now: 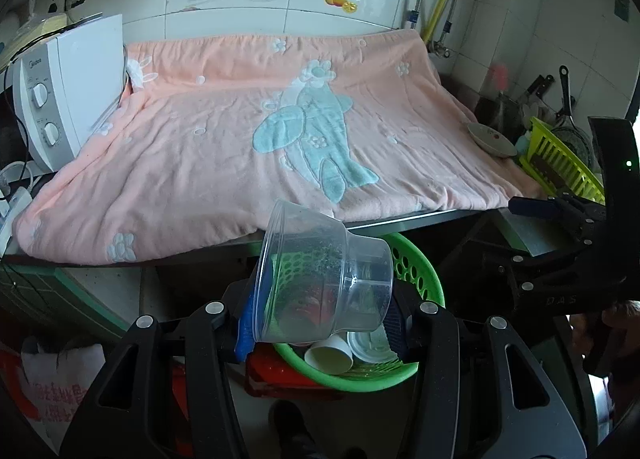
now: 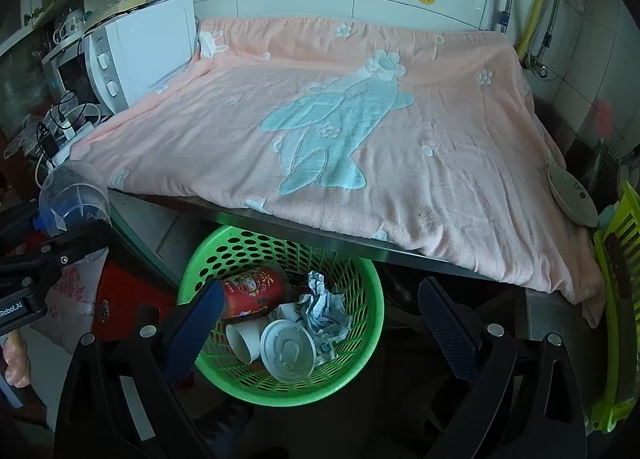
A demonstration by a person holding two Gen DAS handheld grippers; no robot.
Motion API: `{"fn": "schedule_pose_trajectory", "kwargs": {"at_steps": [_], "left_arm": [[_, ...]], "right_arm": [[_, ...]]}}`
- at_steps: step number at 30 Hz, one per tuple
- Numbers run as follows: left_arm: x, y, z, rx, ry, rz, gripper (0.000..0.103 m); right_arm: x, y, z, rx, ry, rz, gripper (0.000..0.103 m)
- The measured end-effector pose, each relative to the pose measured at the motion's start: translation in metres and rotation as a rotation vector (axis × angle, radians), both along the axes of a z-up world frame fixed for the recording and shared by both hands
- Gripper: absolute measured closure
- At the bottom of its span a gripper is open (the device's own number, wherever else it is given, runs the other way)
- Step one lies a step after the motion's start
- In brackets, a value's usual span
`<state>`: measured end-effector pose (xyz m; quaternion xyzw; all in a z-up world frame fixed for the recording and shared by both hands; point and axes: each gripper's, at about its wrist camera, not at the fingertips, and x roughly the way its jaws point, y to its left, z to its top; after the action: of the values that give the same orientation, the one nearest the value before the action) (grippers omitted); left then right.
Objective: Collect trash
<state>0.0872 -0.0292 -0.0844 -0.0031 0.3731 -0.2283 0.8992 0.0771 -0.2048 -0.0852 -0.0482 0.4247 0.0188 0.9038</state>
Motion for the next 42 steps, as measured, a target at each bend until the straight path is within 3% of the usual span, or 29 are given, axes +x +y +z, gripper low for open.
{"fn": "schedule_pose_trajectory", "kwargs": {"at_steps": [20, 23, 31, 42], "left_arm": [[0.021, -0.059, -0.014, 0.04, 0.042, -0.102, 0.05], [0.022, -0.063, -0.013, 0.051, 0.031, -0.09, 0.035], [0.025, -0.065, -0.012, 0.045, 0.043, -0.069, 0.024], [0.011, -0.037, 0.01, 0.071, -0.019, 0.033, 0.011]], "right_arm": [[-0.025, -0.037, 0.003, 0.043, -0.015, -0.118, 0.009], [-0.027, -0.039, 0.003, 0.041, -0.015, -0.122, 0.009], [-0.033, -0.041, -0.002, 0.058, -0.01, -0.126, 0.009], [-0.043, -0.033, 0.01, 0.059, -0.046, -0.116, 0.009]]}}
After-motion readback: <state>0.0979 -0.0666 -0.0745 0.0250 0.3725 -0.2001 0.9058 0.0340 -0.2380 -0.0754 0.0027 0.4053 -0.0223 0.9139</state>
